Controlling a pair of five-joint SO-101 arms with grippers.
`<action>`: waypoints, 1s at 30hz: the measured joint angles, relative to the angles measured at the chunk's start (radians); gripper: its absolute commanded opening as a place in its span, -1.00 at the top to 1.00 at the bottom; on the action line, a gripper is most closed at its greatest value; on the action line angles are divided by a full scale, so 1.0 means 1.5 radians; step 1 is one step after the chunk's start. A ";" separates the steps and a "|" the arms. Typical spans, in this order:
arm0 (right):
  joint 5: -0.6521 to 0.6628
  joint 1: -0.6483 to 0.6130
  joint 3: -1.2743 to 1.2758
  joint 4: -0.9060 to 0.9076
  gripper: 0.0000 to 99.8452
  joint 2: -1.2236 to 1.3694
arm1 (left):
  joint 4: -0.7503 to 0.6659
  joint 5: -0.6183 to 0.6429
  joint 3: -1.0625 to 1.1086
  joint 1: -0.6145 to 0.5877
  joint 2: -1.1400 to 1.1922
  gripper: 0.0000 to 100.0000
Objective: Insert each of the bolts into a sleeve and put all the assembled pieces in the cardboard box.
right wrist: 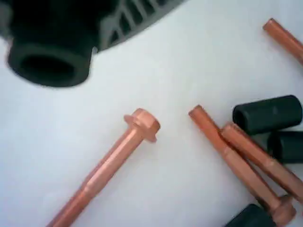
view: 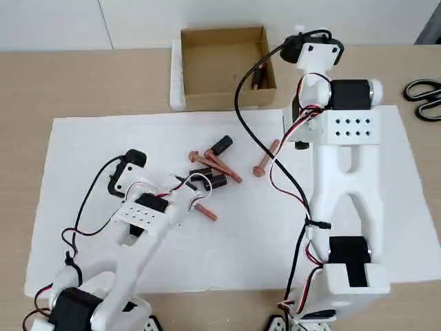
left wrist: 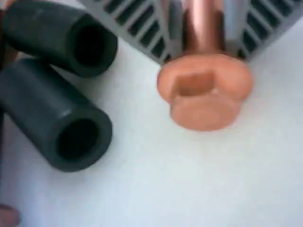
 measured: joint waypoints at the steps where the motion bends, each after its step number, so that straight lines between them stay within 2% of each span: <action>1: 0.000 0.000 0.000 0.000 0.99 0.000 | 0.000 -0.002 -0.003 0.000 0.000 0.99; 7: 0.000 0.000 0.000 0.000 0.99 0.000 | 0.094 -0.007 -0.068 -0.006 0.003 0.99; 13: 0.000 0.000 0.000 0.000 0.99 0.000 | 0.306 -0.033 -0.227 -0.023 0.006 0.99; 18: 0.000 0.000 0.000 0.000 0.99 0.000 | 0.452 -0.151 -0.333 -0.059 0.009 0.99; 25: 0.000 0.000 0.000 0.000 0.99 0.000 | 0.553 -0.273 -0.369 -0.152 0.009 0.99; 27: 0.000 0.000 0.000 0.000 0.99 0.000 | 0.554 -0.349 -0.369 -0.173 0.009 0.99; 30: 0.000 0.000 0.000 0.000 0.99 0.000 | 0.534 -0.506 -0.369 -0.180 0.009 0.99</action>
